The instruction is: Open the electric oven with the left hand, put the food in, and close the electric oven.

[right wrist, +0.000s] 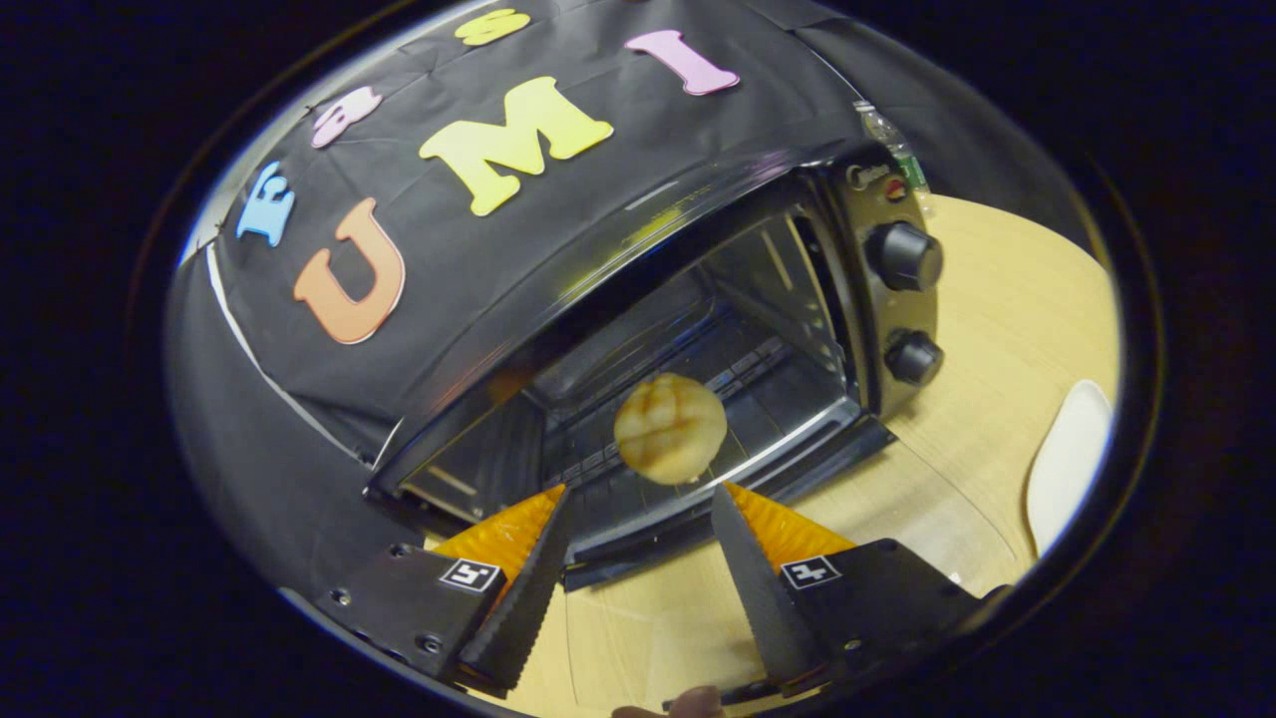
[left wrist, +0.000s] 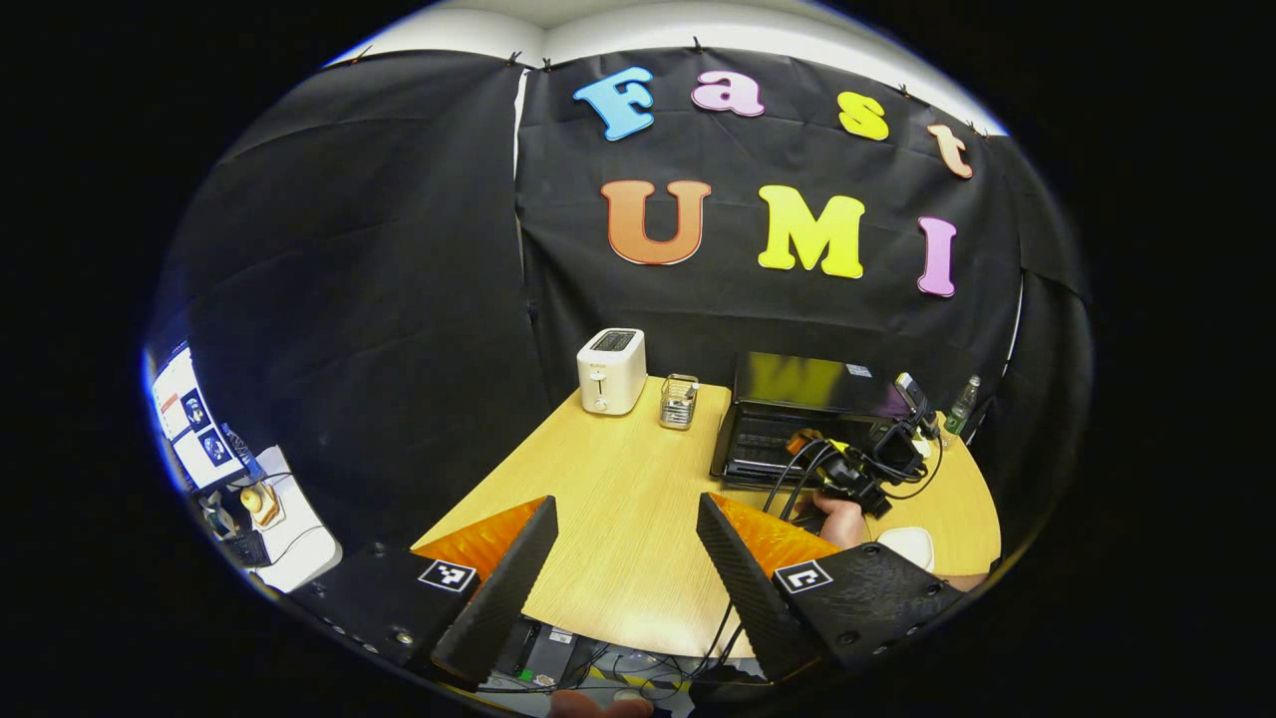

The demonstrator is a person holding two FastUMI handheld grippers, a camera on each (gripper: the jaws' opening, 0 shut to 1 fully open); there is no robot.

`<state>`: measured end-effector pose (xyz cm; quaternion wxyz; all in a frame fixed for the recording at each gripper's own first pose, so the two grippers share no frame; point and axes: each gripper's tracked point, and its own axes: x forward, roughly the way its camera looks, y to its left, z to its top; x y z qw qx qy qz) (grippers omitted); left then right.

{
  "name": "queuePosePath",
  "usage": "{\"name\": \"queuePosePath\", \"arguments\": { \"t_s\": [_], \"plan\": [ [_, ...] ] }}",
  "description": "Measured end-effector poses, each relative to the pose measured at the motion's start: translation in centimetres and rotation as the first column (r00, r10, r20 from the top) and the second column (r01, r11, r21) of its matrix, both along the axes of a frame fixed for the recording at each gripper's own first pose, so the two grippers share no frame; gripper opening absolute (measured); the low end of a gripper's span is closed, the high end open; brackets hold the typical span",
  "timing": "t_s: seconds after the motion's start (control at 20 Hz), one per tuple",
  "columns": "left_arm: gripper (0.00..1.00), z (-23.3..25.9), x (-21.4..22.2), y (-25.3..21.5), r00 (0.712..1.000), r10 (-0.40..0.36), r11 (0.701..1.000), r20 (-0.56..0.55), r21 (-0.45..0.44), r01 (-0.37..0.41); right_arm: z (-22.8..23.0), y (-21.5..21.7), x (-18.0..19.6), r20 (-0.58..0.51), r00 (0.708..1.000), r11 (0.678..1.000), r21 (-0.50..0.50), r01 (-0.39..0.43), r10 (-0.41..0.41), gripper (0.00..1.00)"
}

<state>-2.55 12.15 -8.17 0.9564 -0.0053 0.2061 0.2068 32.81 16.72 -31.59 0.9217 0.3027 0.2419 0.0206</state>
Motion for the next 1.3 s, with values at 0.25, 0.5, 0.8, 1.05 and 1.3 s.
{"name": "queuePosePath", "arguments": {
  "t_s": [0.25, 0.5, 0.8, 1.05, 1.3],
  "plan": [
    [0.93, -0.7, -1.7, -0.2, 0.999, -0.036, 0.999, 0.018, -0.018, 0.037, 1.0, 0.1, -6.7, -0.009, 0.999, 0.998, 0.027, -0.050, 0.050, 0.87],
    [0.93, -2.5, -2.7, -0.8, 0.996, -0.088, 0.994, 0.027, -0.060, 0.090, 2.1, -1.8, -13.1, 0.012, 0.995, 0.994, -0.051, -0.096, 0.097, 0.89],
    [0.93, -6.5, -2.6, -3.0, 0.983, -0.183, 0.976, -0.009, -0.122, 0.180, 5.0, -7.1, -19.7, 0.074, 0.980, 0.929, -0.339, -0.149, 0.184, 0.94],
    [0.94, -11.0, -0.6, -6.8, 0.962, -0.271, 0.942, -0.035, -0.213, 0.257, 8.4, -10.9, -23.6, 0.093, 0.968, 0.866, -0.473, -0.163, 0.233, 0.98],
    [0.95, -15.0, 2.3, -10.6, 0.926, -0.370, 0.911, -0.067, -0.222, 0.348, 11.3, -15.0, -24.6, 0.089, 0.974, 0.847, -0.514, -0.136, 0.210, 0.96]
  ]
}}
